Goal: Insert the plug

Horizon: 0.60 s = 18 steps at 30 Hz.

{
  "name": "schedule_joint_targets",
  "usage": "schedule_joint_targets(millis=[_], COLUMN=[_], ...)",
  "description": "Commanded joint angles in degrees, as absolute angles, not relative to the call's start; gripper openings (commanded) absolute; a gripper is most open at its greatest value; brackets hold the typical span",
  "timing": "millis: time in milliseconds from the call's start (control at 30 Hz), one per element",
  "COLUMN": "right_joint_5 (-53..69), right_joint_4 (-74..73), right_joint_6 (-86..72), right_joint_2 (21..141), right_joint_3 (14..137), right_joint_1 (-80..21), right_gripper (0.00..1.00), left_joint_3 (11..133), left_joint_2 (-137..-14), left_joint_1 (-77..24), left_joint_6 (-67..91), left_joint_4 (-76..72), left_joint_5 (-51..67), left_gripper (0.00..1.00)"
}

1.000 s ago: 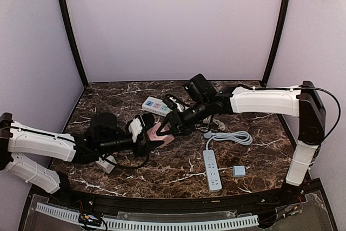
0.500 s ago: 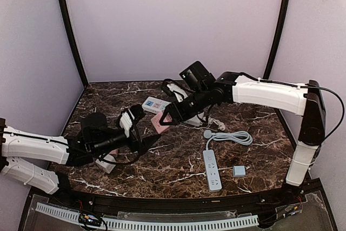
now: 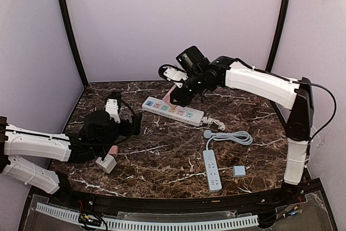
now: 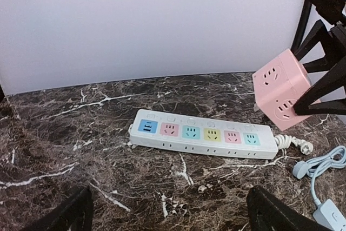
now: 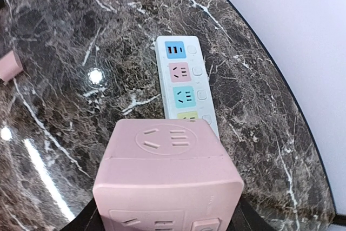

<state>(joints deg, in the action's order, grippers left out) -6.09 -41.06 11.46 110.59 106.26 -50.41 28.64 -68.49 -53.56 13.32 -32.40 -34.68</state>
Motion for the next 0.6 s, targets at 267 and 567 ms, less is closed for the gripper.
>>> schedule_joint_targets(millis=[267, 567], right_joint_5=[-8.76, -9.26], right_joint_4=[-59.23, -60.35], right_joint_6=[25.42, 25.63], right_joint_2=[129.58, 127.66], right_joint_3=[129.52, 124.16], right_joint_1=[-45.78, -43.08], right_gripper=[0.00, 0.00], left_joint_3=[24.55, 24.31], left_joint_2=[-69.27, -72.20], left_joint_1=[-52.87, -51.75], left_joint_6=[22.85, 22.75], left_joint_4=[-32.12, -34.08], left_joint_5=[-40.94, -39.11], left_gripper=[0.99, 0.98])
